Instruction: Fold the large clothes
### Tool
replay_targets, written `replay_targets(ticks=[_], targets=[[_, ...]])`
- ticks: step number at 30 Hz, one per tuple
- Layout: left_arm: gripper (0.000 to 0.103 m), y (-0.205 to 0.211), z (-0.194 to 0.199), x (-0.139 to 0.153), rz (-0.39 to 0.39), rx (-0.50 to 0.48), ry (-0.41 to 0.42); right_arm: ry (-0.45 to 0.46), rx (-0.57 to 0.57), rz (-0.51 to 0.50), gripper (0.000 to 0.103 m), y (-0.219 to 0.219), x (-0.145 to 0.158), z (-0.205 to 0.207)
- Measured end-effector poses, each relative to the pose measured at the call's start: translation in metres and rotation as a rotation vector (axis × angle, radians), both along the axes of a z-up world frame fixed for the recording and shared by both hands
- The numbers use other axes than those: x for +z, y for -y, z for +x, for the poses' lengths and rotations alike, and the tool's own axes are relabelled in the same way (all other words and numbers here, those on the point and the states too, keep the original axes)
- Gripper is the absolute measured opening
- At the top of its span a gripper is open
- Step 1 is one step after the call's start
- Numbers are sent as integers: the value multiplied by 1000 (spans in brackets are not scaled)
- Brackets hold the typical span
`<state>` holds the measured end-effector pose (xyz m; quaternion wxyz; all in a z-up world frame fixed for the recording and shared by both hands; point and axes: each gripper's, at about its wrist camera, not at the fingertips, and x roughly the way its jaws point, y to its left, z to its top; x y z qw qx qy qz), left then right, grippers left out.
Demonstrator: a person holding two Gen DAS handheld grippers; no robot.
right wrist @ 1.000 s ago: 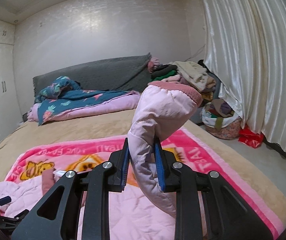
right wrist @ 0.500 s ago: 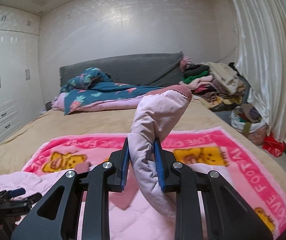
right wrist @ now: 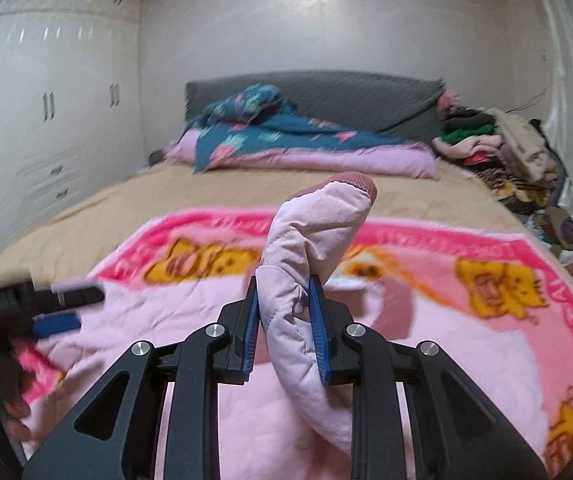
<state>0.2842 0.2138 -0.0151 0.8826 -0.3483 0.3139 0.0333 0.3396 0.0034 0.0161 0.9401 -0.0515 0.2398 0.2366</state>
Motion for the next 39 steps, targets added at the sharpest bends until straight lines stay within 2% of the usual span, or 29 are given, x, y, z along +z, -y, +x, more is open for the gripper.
replay_targets(ticks=[4,9,11,12,13,14,16,18,22,24,25,26,27,28,29,32,33,34,36,39], targets=[[95,-4,1,-4,-69,-25,19,-47,63,-20,26,-19,-24,-9],[95,-3,8,-22,-251,-96,41,-135,186,-52,36,-45,-44,-23],[95,-2,11,-28,-304,-125,46,-181,235,-66,47,-51,-53,-27],[95,0,14,-32,-311,-143,36,-209,258,-73,53,-55,-57,-29],[95,2,16,-35,-303,-151,20,-238,278,-79,63,-55,-61,-32],[95,6,19,-40,-284,-149,-6,-245,282,-79,69,-55,-63,-36],[95,12,23,-49,-250,-146,-58,-255,278,-81,74,-46,-61,-41],[95,21,28,-58,-191,-140,-111,-265,251,-61,75,-24,-56,-45],[95,39,37,-68,-123,-180,-155,-255,139,-22,75,32,-46,-43],[90,55,41,-68,-34,-213,-161,-247,67,-3,75,62,-43,-40],[84,65,42,-65,47,-238,-154,-246,20,10,75,80,-42,-38],[67,72,41,-63,110,-246,-150,-249,-31,24,75,98,-41,-35],[55,84,42,-63,222,-245,-161,-253,-67,34,75,110,-42,-33],[50,92,42,-63,294,-249,-166,-249,-134,44,75,131,-44,-30],[42,99,41,-62,340,-256,-160,-247,-199,56,75,148,-46,-29],[32,100,38,-51,397,-246,-112,-297,-296,113,75,187,-55,-23],[16,95,33,-42,432,-214,-81,-300,-321,119,75,194,-54,-19],[16,92,32,-36,456,-188,-61,-283,-336,113,75,199,-51,-18],[17,88,32,-28,456,-168,-38,-253,-336,96,76,200,-45,-16],[17,85,36,-40,459,-176,-91,-287,-331,88,77,198,-52,-2]])
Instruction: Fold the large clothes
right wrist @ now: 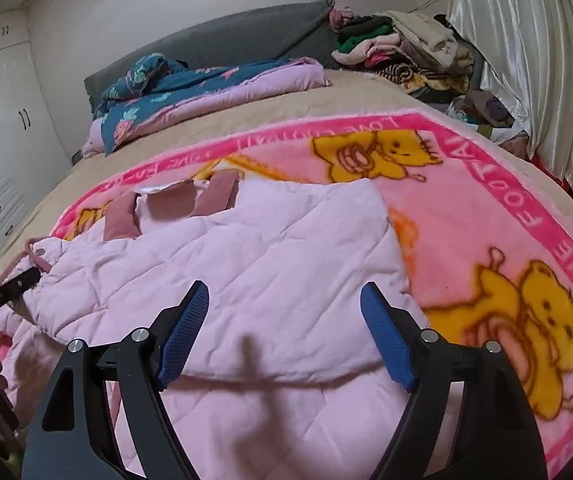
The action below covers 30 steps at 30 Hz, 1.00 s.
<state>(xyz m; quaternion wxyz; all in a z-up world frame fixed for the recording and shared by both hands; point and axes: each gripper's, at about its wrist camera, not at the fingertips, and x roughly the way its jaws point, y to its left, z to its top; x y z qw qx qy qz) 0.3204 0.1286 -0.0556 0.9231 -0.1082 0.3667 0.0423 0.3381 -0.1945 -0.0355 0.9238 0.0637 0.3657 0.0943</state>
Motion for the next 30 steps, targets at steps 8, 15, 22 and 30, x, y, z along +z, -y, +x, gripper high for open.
replay_targets(ticks=[8,15,22,30], targets=[[32,-18,5,-32,-89,49,-127,-176,-12,-52,78,-13,-53,29],[58,-21,-5,-14,-108,45,-117,-127,4,-11,88,-19,-36,11],[93,-32,-22,13,-98,80,-79,-81,40,48,96,-34,-6,-8],[94,-53,-40,28,-101,152,-53,-19,120,48,97,-78,20,-24]])
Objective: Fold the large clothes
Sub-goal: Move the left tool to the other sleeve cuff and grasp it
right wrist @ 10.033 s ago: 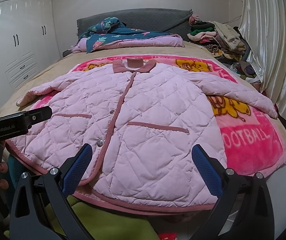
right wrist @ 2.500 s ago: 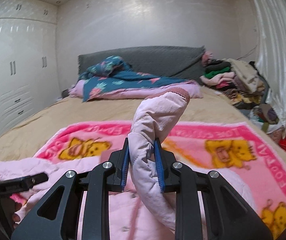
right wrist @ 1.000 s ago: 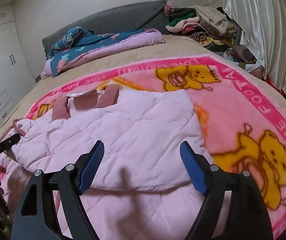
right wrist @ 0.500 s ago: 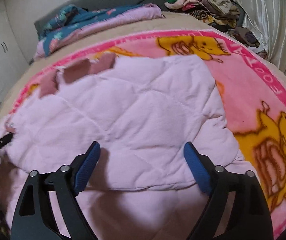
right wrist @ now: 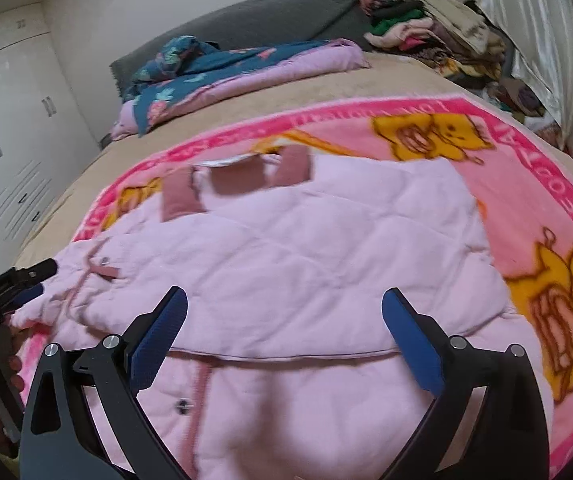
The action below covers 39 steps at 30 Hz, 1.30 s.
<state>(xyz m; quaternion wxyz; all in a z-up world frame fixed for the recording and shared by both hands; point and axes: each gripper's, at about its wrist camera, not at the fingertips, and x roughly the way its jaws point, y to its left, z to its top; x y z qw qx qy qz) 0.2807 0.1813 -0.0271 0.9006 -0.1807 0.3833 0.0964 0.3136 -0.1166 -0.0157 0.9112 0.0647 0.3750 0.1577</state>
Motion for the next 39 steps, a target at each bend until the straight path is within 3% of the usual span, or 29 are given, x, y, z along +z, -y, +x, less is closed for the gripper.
replay_targets(ticks=[11,20,39], targets=[[94,-44,-44,10,29,118,47,76,118,0,98,-69,26,-16],[94,-89,-72,5,59,195,27,101,214,-5,98,-130,34,-30],[94,-190,-119,-33,-70,391,24,106,366,-73,98,-244,18,-38]])
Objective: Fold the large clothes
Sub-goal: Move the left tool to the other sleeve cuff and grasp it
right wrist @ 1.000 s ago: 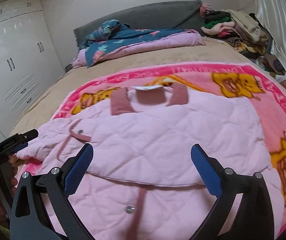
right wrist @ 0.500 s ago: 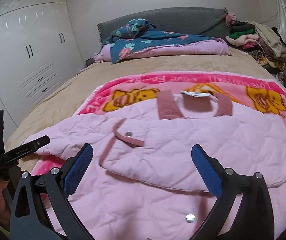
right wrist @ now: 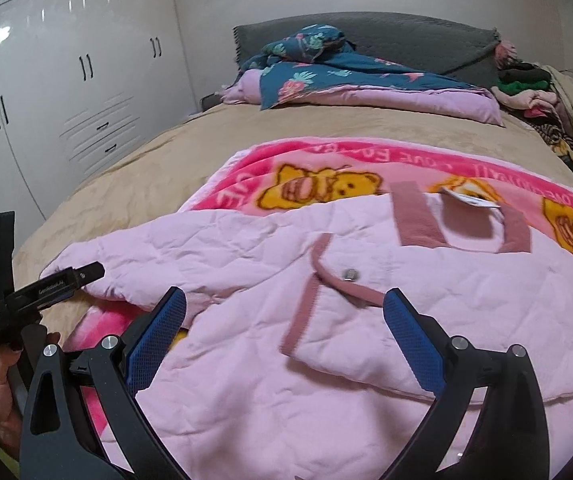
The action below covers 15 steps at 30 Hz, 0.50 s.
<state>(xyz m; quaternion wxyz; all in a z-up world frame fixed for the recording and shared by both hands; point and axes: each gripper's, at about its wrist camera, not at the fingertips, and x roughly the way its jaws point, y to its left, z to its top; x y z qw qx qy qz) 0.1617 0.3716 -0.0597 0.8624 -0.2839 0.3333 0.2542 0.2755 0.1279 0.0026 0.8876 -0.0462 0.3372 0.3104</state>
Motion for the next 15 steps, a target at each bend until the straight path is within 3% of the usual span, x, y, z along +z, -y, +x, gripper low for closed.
replay_targets(ticks=[9,15], targets=[[94,-46,-6,-19,-78,87,32,-3,50,-28,98,-39,-12,-4],[94,-80,-10,-32,-141,165,53,0,45,-34,98,-42,-15,-3]])
